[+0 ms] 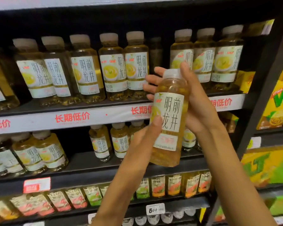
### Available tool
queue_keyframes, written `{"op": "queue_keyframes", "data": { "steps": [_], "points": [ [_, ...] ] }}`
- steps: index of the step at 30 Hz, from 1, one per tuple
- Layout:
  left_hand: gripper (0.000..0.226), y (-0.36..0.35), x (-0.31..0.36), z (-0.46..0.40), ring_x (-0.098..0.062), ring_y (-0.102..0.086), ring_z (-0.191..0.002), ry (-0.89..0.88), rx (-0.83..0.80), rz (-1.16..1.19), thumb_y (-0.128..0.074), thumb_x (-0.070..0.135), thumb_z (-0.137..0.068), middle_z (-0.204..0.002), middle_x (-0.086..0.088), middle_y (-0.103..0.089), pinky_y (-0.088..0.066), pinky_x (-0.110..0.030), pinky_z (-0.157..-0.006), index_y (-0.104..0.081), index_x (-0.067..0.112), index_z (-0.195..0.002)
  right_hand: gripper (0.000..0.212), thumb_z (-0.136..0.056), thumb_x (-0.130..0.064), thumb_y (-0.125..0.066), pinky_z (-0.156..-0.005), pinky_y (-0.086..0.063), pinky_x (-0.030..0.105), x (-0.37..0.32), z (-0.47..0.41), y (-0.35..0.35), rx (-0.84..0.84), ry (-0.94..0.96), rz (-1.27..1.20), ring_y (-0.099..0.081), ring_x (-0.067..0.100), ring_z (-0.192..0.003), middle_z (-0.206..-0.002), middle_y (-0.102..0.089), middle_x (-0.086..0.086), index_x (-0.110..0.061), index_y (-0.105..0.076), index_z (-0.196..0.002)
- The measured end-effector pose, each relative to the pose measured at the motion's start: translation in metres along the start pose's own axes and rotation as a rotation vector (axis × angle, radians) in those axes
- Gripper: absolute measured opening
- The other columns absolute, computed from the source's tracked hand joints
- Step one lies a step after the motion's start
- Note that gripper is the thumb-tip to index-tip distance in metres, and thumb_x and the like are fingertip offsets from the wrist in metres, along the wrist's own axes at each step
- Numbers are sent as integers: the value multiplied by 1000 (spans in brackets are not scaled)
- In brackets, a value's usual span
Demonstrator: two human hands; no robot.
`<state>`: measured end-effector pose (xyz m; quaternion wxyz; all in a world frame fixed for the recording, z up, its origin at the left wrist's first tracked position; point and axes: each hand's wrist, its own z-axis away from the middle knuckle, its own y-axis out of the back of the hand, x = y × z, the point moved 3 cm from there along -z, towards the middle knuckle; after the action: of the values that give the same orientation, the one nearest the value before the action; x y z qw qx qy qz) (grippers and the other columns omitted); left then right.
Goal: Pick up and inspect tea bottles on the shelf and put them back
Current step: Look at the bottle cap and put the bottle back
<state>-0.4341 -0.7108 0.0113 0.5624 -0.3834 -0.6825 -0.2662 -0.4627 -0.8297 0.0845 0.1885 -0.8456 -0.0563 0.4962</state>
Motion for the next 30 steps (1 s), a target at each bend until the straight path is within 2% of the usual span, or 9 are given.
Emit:
{"op": "queue_keyframes", "data": {
  "steps": [3, 8, 10, 13, 16, 19, 23, 26, 30],
  "points": [
    [63, 2, -16, 17, -20, -66, -109, 81, -68, 73, -57, 78, -68, -116, 1, -70, -49, -45, -99, -64, 39, -117, 31, -93, -37, -49, -75, -56, 31, 18, 4, -1, 17, -54, -99, -69, 18, -81, -87, -71, 5, -12, -62, -105],
    [84, 16, -40, 36, -22, -62, -115, 198, 142, 94, -57, 86, -59, -121, 2, -67, -42, -50, -103, -57, 36, -126, 21, -93, -36, -55, -79, -55, 32, 46, 19, 4, 126, -33, 95, -70, 18, -89, -91, -72, 4, -22, -70, -95],
    [79, 16, -47, 39, -22, -67, -104, 227, 174, 132, -55, 85, -60, -111, -2, -71, -51, -43, -93, -64, 34, -119, 27, -94, -39, -54, -79, -56, 28, 57, 27, 4, 158, -67, 100, -70, 19, -95, -97, -74, 6, -20, -71, -101],
    [63, 13, -49, 43, -23, -70, -75, 257, 72, 362, -47, 72, -81, -93, -14, -72, -55, -33, -64, -69, 22, -112, 45, -92, -43, -51, -88, -55, 34, 75, 39, 5, 190, -153, -63, -66, 25, -108, -112, -70, 14, -7, -64, -118],
    [71, 14, -55, 48, -25, -67, -69, 334, -87, 585, -41, 66, -89, -88, -17, -67, -55, -33, -60, -65, 5, -117, 55, -89, -48, -48, -92, -49, 43, 91, 49, 4, 174, -234, -213, -65, 27, -107, -111, -70, 15, -7, -58, -124],
    [74, 23, -64, 51, -26, -70, -78, 371, -123, 471, -39, 70, -87, -94, -16, -70, -57, -36, -67, -65, 8, -119, 54, -88, -46, -46, -79, -57, 38, 99, 53, 6, 173, -216, -260, -70, 26, -97, -102, -72, 14, -7, -55, -125],
    [49, 37, -65, 49, -6, -67, -101, 267, 89, -13, -33, 74, -75, -104, 13, -73, -50, -32, -94, -70, 51, -98, 41, -82, -41, -55, -76, -57, 30, 95, 56, 14, 227, -147, -64, -71, 21, -93, -100, -74, 10, -11, -66, -107],
    [48, 26, -65, 47, 3, -64, -99, 199, 75, -52, -35, 70, -85, -100, 18, -70, -49, -13, -83, -66, 36, -96, 47, -74, -47, -63, -76, -56, 28, 95, 61, 17, 310, -147, 100, -70, 16, -93, -102, -74, 6, -15, -67, -107],
    [45, 14, -73, 47, -7, -69, -98, 204, 83, 73, -37, 62, -84, -105, 11, -73, -55, -19, -75, -63, 32, -106, 56, -70, -54, -65, -74, -55, 31, 101, 64, 13, 345, -167, 207, -71, 17, -88, -98, -74, 4, -15, -66, -110]
  ]
}}
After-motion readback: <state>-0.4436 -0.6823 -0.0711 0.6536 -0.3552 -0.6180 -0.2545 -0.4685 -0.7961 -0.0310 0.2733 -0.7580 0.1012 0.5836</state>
